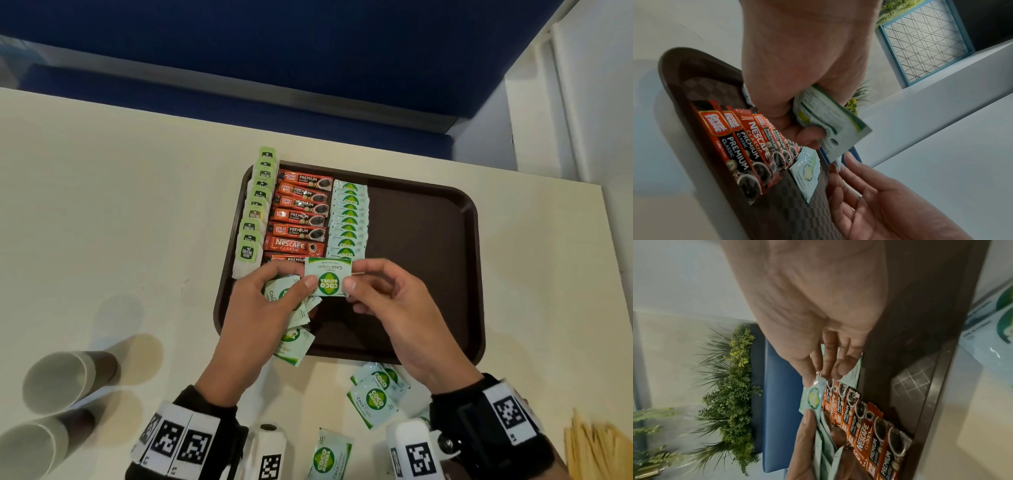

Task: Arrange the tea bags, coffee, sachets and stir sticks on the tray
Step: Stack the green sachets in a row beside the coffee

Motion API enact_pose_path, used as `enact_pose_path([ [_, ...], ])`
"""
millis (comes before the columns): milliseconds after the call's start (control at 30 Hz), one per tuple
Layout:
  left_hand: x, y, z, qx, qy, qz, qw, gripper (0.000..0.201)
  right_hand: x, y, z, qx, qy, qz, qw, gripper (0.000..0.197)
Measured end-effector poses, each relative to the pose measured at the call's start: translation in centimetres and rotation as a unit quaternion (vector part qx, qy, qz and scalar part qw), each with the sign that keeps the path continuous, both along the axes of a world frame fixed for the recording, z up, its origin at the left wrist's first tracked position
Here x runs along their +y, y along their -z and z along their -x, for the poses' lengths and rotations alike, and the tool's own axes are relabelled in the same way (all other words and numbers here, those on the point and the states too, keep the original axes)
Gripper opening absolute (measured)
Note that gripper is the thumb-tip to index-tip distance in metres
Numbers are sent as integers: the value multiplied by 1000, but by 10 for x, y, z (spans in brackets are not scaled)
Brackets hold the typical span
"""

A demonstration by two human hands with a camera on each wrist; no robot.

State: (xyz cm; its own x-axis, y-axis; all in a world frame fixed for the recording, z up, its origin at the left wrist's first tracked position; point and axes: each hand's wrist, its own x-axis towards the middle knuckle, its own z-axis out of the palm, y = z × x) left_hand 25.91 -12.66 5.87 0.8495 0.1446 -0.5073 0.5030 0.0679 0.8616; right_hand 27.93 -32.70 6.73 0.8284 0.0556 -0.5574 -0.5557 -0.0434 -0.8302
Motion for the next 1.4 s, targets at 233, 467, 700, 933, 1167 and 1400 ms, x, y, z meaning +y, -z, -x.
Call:
enact_pose_path([
  [233,-3,-1,-2,11,47,-19,999,7,11,6,0,33,101,-132,986,17],
  [467,12,-3,-21,-49,146,-95,984,12,2,-2,-20,-123,-129,60,982,34],
  [700,4,-2,-27,-66,95,-80,990,6,3,2,-21,-143,-65,85,984,24],
  [933,0,12,-18,-64,96,-104,988,19,-11,17,-8,-72,-17,46,996,11],
  [1167,18,19,-15,-58,47,-110,991,17,-22,47,-5,-48,-17,171,984,8],
  [1400,19,25,-13,-53,41,-90,994,18,-10,52,-8,-105,3,246,964,15],
])
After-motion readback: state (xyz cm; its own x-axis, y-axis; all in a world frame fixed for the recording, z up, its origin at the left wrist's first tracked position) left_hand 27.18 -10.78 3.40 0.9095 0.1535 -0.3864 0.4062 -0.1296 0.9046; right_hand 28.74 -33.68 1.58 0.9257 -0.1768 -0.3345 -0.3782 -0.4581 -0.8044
